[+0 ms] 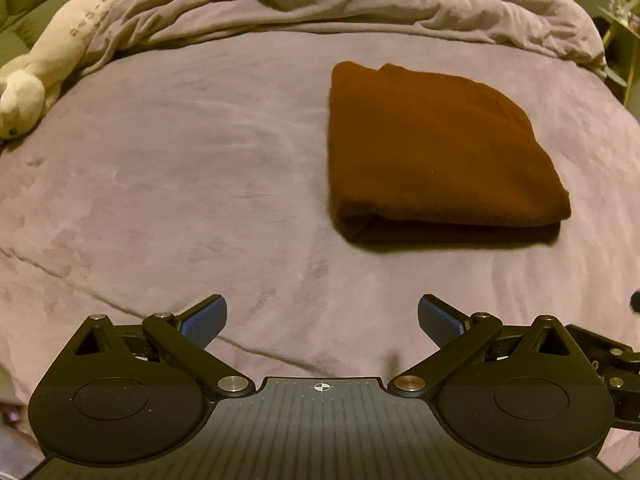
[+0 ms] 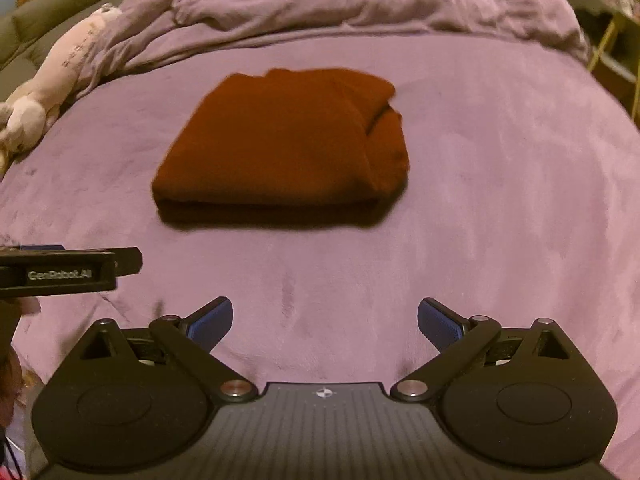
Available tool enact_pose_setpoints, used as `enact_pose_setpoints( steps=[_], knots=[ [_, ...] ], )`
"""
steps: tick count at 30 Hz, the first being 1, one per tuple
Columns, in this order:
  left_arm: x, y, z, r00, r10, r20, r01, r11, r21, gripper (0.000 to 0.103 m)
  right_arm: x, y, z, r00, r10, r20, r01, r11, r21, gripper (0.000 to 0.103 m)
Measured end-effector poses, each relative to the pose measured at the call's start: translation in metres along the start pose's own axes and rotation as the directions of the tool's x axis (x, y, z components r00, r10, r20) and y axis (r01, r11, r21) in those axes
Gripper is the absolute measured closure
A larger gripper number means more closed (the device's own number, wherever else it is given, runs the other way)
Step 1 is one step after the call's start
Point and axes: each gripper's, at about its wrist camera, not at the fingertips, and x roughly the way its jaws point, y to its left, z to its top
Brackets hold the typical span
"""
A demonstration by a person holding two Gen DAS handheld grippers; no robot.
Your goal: Fold small clothes
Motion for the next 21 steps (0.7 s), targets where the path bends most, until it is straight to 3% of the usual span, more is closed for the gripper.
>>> enact_pose_setpoints(
  steps=[3,9,21],
  knots=[
    [-0.004,-0.004,0.003,1.0,0.026,-0.005,-0.026,0.999,0.028,0.0,-0.005,0.009,0.008,0.999,-0.041,0.005,0.041,0.998,-0.043,0.004],
    [-0.008,-0.005,0.005,1.0,0.024,-0.01,-0.024,0.999,0.043,0.0,-0.009,0.007,0.021,0.998,-0.068,-0.019,0.068,0.998,0.019,0.004],
    [-0.011,-0.009,0.008,1.0,-0.002,-0.02,0.003,0.999,0.051,0.0,-0.007,0.004,0.025,0.993,-0.112,-0.048,0.114,0.993,0.027,0.004]
  ],
)
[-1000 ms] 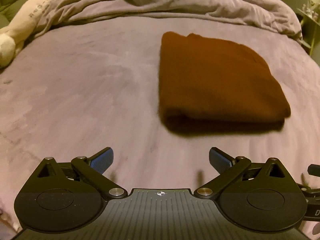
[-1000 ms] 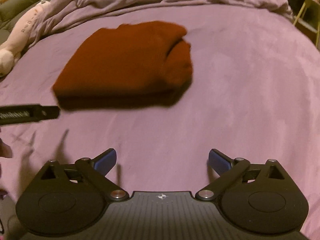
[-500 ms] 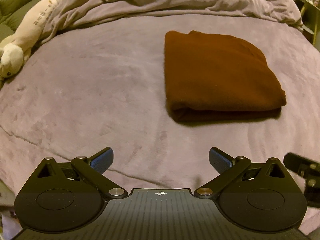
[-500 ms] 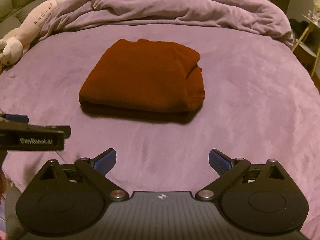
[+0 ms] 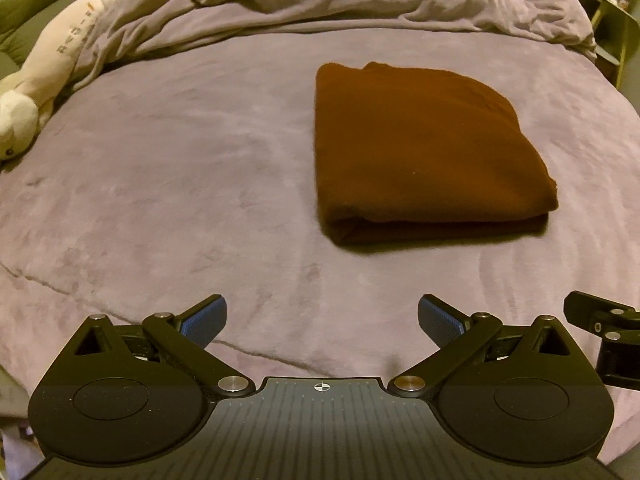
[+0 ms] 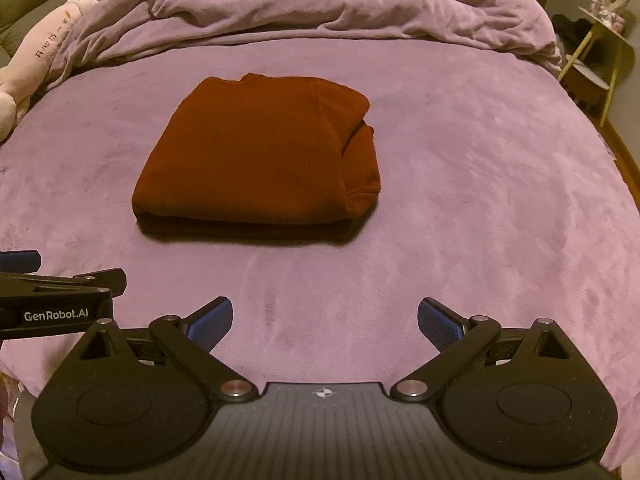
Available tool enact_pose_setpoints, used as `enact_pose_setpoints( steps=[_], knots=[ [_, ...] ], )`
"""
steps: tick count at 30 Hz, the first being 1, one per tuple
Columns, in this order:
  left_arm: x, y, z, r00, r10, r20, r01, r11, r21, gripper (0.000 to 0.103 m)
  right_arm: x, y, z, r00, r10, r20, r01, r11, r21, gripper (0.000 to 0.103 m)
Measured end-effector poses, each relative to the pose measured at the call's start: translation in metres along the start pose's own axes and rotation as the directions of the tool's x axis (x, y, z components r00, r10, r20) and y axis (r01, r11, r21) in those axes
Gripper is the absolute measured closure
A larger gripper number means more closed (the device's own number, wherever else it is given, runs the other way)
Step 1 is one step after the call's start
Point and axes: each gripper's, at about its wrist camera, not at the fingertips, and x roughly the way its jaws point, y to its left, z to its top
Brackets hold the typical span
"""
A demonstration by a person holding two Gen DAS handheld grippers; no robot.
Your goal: Fold small clothes
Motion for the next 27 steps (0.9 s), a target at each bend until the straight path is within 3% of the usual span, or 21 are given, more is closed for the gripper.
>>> enact_pose_setpoints(
  steps=[27],
  knots=[
    [-0.0031,-0.0032,0.0019,1.0,-0.004,-0.002,0.004,1.0,0.005,0.0,-0.0007,-0.0035,0.0037,1.0,0.008,-0.012,-0.008,1.0,0.02,0.004]
  ],
)
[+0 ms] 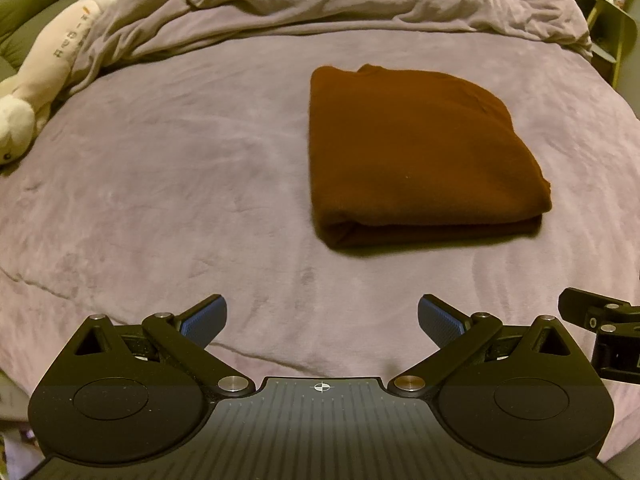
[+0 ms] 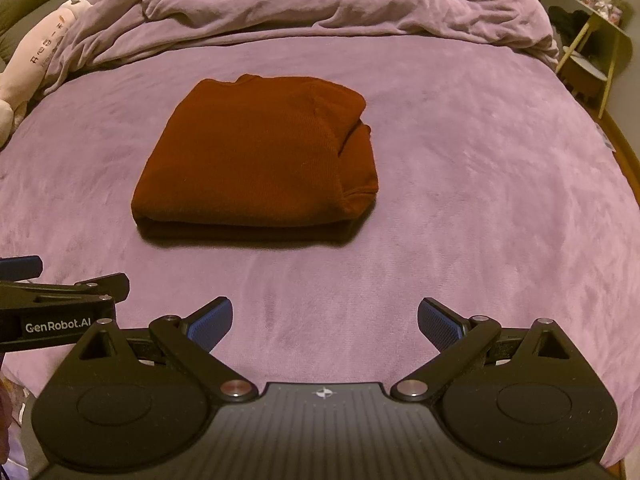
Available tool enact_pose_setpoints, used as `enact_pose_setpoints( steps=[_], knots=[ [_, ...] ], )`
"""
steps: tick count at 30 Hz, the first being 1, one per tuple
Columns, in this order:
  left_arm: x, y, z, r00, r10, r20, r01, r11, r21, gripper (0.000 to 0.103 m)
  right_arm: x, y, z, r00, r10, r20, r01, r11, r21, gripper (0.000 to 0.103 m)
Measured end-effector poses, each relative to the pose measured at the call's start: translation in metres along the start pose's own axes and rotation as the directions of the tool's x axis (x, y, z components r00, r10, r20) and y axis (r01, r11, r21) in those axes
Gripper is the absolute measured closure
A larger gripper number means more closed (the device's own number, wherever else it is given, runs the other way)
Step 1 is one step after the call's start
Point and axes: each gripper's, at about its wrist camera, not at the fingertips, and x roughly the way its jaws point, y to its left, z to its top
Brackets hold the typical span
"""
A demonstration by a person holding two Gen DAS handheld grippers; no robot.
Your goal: Fold small clothes
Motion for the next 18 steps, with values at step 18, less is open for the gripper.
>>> enact_pose_setpoints(
  steps=[18],
  knots=[
    [-0.0002,-0.0025,0.0015,1.0,-0.006,0.0,0.006,1.0,0.01,0.0,-0.0006,-0.0044,0.0013,1.0,0.01,0.001,-0.01,1.0,0.012,0.004]
  ],
)
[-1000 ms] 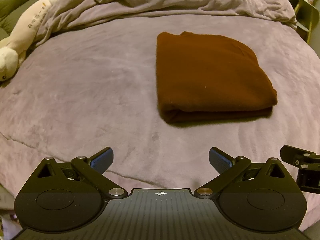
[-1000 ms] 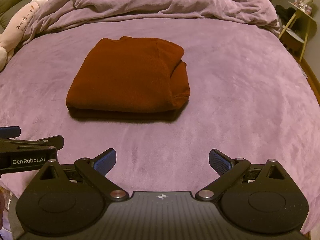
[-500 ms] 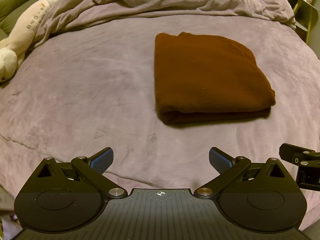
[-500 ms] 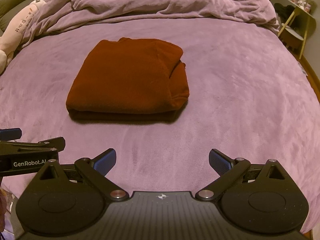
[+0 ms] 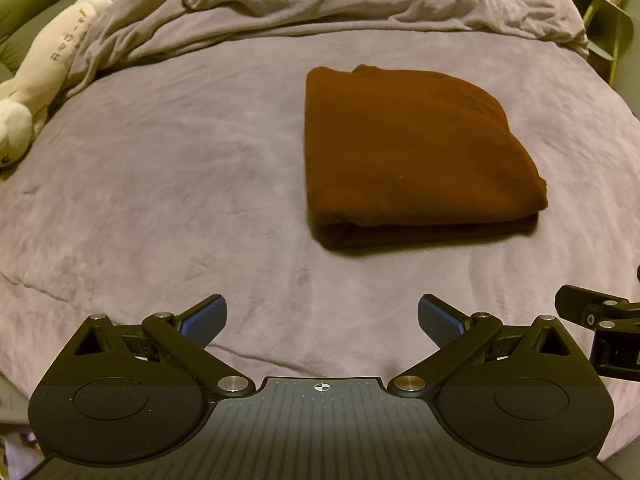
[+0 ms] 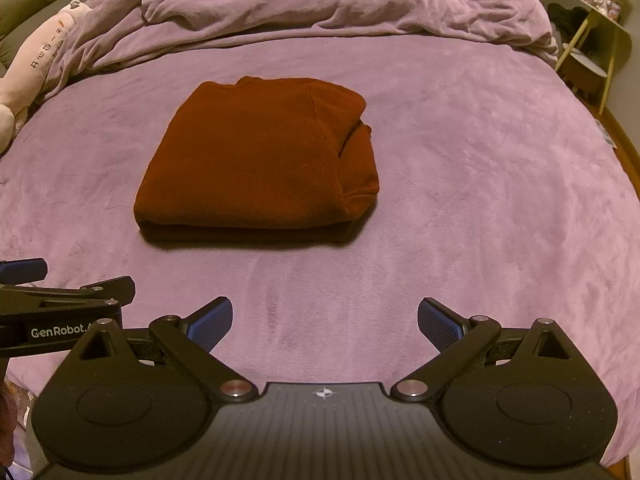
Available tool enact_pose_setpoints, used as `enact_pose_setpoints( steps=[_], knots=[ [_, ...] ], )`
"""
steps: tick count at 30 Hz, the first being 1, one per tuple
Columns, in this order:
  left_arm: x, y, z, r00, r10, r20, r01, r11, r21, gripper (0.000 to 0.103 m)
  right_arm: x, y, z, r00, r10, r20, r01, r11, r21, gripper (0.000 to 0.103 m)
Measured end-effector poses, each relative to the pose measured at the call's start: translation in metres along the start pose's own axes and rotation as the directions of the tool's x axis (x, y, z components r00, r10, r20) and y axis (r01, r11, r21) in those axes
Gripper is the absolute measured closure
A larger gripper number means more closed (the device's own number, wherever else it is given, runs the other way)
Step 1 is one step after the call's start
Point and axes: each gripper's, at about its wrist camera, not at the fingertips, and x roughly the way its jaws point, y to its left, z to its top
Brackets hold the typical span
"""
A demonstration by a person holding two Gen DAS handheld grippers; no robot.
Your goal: Fold small clothes
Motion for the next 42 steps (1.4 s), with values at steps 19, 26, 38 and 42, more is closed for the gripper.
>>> enact_pose_setpoints(
  steps=[19,26,38,42],
  knots=[
    [-0.0007,-0.001,-0.0017,1.0,-0.003,0.002,0.003,1.0,0.004,0.0,-0.0013,0.0017,-0.0012,1.0,0.006,0.002,-0.006,1.0,0.0,0.004],
    [-0.0013,-0.0012,-0.0022,1.0,-0.004,0.002,0.004,1.0,0.006,0.0,-0.0021,0.0026,-0.0018,1.0,0.006,0.001,-0.006,1.0,0.001,0.004],
    [-0.0012,-0.0002,-0.0011,1.0,-0.007,0.002,0.007,1.0,0.006,0.0,-0.0022,0.0016,-0.0033,1.0,0.008,0.001,-0.008,1.0,0.0,0.004],
    [-0.0009,0.0003,-0.0012,1.0,-0.006,0.0,0.006,1.0,0.007,0.0,-0.0023,0.0014,-0.0032,1.0,0.009,0.001,-0.009,1.0,-0.001,0.004]
  ],
)
